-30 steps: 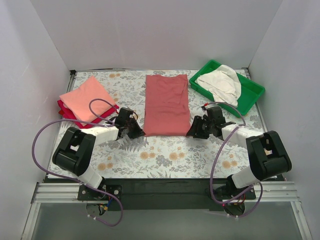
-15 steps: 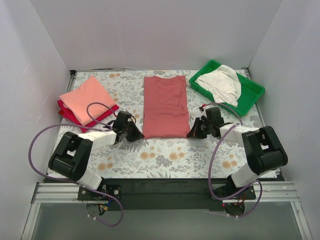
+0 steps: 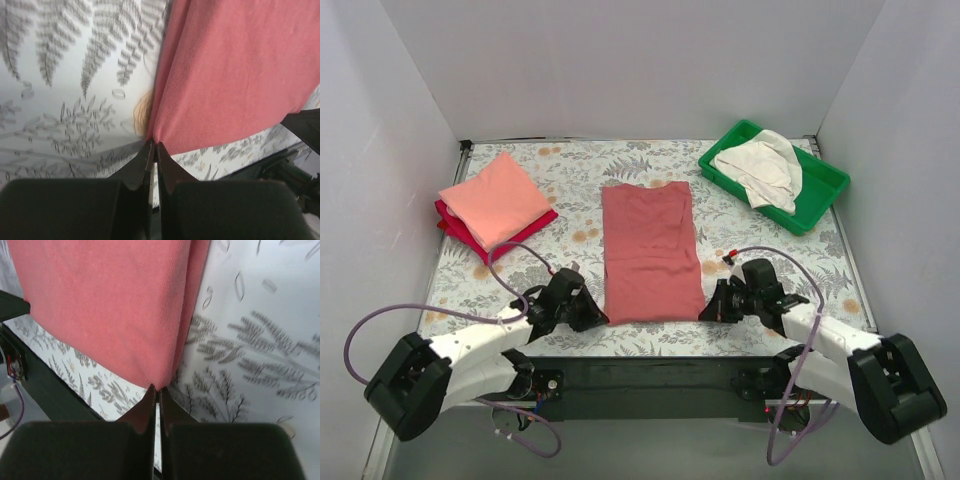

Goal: Fold and stack the t-shirts
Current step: Fold the tshirt

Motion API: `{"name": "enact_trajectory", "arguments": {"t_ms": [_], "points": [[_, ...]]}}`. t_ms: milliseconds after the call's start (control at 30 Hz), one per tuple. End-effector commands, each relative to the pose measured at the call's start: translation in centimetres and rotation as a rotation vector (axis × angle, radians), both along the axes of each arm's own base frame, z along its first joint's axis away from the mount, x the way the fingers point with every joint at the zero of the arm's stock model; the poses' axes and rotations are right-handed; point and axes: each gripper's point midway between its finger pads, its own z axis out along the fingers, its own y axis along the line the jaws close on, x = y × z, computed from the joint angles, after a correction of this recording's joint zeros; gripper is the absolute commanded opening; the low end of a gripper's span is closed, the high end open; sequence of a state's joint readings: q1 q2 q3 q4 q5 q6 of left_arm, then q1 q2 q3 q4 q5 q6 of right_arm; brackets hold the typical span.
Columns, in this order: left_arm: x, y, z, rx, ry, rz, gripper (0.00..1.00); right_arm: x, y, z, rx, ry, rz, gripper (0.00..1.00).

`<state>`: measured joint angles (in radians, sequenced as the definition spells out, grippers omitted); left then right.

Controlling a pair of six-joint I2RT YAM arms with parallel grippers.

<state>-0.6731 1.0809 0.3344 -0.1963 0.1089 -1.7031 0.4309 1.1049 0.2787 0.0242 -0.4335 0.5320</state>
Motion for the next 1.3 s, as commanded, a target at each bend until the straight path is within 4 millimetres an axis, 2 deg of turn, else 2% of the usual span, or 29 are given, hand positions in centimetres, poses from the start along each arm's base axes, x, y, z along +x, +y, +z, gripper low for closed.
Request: {"name": "enact_trajectory", "arguments": {"t_ms": [0,67,133,200,300,433,567,700,733,800,833,900,967,1033,1067,1133,1167,1233,1267], "points": [[-2.6,0.6,0.1,-0.006,0.046,0.008,0.0,-3.8,-0.8,-1.2,-0.025,0.077,0.015,0.01],[-4.2,-0.1,0.4,-0.048,0.07,-0.023,0.0,-5.7,-0.9,-1.5,-0.013,0.097,0.016,0.01],[-5.4,-0.2,0.8,-0.065,0.078,-0.043,0.0,-6.5,-0.9,-1.1,0.006,0.079,0.017,0.01],[-6.1,0.4,0.5,-0.036,0.106,-0.022,0.0,-7.3,-1.3,-1.1,-0.014,0.096,-0.001,0.01],[-7.1,0.3,1.2,-0.044,0.1,-0.049,0.0,-7.6,-1.2,-0.1,0.024,0.064,-0.007,0.01],[-7.3,-0.2,2.4,-0.063,0.076,-0.079,0.0,-8.1,-0.9,1.0,0.059,0.05,0.007,0.01],[-6.3,-0.7,3.9,-0.052,0.04,-0.079,0.0,-7.2,-0.9,1.8,0.052,0.009,-0.008,0.01],[-4.9,-1.0,5.8,-0.049,-0.027,-0.059,0.0,-5.5,-0.8,3.9,0.032,-0.083,-0.011,0.01],[-4.0,-0.7,6.2,-0.031,-0.065,-0.032,0.0,-4.8,-0.6,5.1,0.035,-0.114,-0.015,0.01],[-3.3,-0.7,7.1,-0.032,-0.101,-0.016,0.0,-3.7,-0.8,6.2,0.013,-0.171,-0.029,0.01],[-2.6,-0.8,8.2,-0.037,-0.14,-0.006,0.0,-3.0,-0.6,7.4,0.017,-0.198,-0.033,0.01],[-1.7,-0.7,9.3,-0.026,-0.18,0.015,0.0,-2.1,-0.7,8.4,0.002,-0.24,-0.051,0.01],[0.4,-0.3,11.3,0.009,-0.249,0.087,0.0,-1.0,-0.6,9.9,-0.002,-0.277,-0.069,0.01],[1.4,-0.1,11.7,0.05,-0.265,0.12,0.0,0.3,-0.9,10.7,-0.033,-0.312,-0.103,0.01],[2.4,-0.2,13.1,0.059,-0.31,0.138,0.0,1.1,-0.8,12.1,-0.032,-0.347,-0.119,0.01],[3.6,-0.4,14.2,0.084,-0.332,0.166,0.0,1.9,-0.9,12.7,-0.057,-0.362,-0.127,0.01],[4.0,-0.2,14.3,0.106,-0.337,0.182,0.0,2.7,-0.8,14.2,-0.053,-0.395,-0.146,0.01],[4.9,0.2,14.9,0.141,-0.351,0.226,0.0,3.6,-0.7,15.0,-0.068,-0.407,-0.165,0.01],[5.4,-0.2,15.6,0.141,-0.361,0.232,0.0,4.5,-0.9,16.3,-0.078,-0.441,-0.196,0.01]]}}
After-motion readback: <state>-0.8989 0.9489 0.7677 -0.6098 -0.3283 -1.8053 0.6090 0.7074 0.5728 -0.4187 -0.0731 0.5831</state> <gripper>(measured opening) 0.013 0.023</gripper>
